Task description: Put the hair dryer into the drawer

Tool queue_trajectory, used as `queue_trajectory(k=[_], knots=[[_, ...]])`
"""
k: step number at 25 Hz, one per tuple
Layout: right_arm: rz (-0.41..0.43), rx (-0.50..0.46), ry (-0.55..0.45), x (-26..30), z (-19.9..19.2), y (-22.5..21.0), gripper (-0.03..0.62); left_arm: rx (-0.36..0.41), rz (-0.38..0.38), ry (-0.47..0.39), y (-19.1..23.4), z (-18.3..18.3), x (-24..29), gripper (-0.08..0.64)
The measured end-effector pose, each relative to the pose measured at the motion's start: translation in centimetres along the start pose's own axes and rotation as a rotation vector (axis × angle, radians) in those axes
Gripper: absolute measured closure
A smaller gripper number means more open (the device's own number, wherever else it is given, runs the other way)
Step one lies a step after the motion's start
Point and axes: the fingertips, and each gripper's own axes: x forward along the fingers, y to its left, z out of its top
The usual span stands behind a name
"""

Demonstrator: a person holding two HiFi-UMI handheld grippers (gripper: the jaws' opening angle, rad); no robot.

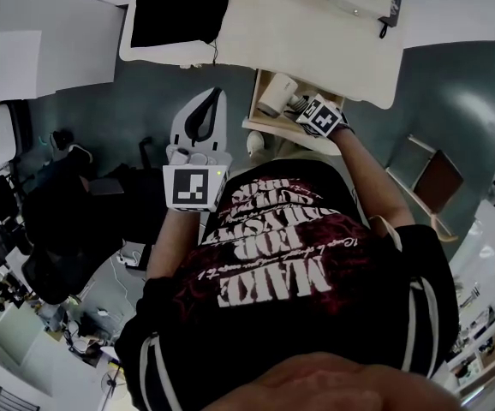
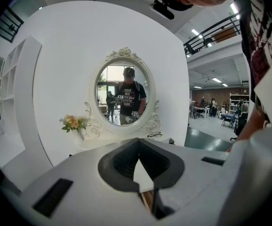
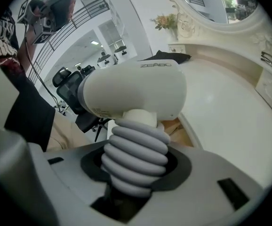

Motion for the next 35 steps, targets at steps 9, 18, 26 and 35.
queue_trajectory(k=[9,18,26,35], knots=[[-0.002,-0.012,0.075,1.5,-3.0,-0.2,0.402,0.005,0.003,0.013,-0.4,-0.3,-0.8,0.558],[-0.046,0.026,0.157,3.2,-6.5,-2.5,0.402,0.017,-0.019,0.017,-1.3,-0.3,-0.5,0.558],[-0.044,0.062,0.257,4.9,-9.5,-3.1,0.400,0.041,-0.022,0.006,-1.5,0.9,-0.2,0.558],[-0.066,0.122,0.356,6.1,-12.6,-4.1,0.399,0.039,0.030,0.045,0.0,-0.5,-1.5,0.558]])
